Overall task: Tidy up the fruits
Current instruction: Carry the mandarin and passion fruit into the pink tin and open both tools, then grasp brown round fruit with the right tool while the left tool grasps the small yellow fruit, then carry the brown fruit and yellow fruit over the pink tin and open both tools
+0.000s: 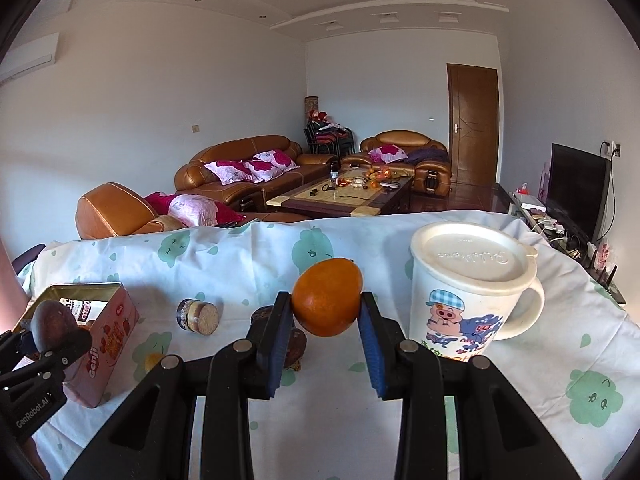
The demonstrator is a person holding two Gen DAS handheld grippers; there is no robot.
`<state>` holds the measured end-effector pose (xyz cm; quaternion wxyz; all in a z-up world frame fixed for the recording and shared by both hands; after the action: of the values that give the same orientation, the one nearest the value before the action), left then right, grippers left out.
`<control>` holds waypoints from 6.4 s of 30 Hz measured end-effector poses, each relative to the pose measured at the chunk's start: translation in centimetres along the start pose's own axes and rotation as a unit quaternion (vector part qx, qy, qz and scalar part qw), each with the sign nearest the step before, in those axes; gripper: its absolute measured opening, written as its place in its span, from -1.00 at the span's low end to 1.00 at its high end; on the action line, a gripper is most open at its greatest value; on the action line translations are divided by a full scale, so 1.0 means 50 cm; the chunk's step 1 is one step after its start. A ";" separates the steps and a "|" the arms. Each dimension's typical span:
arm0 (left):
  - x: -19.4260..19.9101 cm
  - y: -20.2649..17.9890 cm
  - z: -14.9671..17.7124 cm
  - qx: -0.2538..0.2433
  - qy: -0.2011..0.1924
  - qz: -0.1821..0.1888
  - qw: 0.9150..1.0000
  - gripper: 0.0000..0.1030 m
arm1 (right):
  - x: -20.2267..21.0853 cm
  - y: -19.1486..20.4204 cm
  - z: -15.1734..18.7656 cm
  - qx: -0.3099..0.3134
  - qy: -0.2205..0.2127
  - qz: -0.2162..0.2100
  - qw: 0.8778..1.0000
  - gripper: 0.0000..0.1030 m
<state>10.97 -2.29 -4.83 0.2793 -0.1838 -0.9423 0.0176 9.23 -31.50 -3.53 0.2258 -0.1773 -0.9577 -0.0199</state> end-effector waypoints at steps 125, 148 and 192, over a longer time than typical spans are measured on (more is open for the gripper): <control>0.049 0.126 -0.007 -0.047 -0.020 -0.044 0.998 1.00 | -0.012 0.056 0.065 -0.051 0.112 -0.042 0.992 -0.16; 0.018 0.002 0.010 -0.066 0.006 0.021 0.998 0.99 | -0.134 0.095 0.089 0.033 0.202 -0.070 0.976 -0.16; -0.084 -0.097 -0.011 -0.012 0.038 0.062 0.997 -0.47 | -0.042 -0.001 -0.005 -0.055 0.075 -0.044 0.995 -0.28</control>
<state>12.91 -8.34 -5.89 0.3109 -0.2461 -0.9179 0.0169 11.07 -32.24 -4.23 0.2863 -0.1448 -0.9423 -0.0957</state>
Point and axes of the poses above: each gripper's, at about its wrist camera, not at the fingertips, and x roughly against the way its jaws point, y to its left, z to its underside, the point moved 8 cm from there along -x, roughly the way its jaws point, and after that the axes turned 13 degrees about z, right-handed, at the moved point
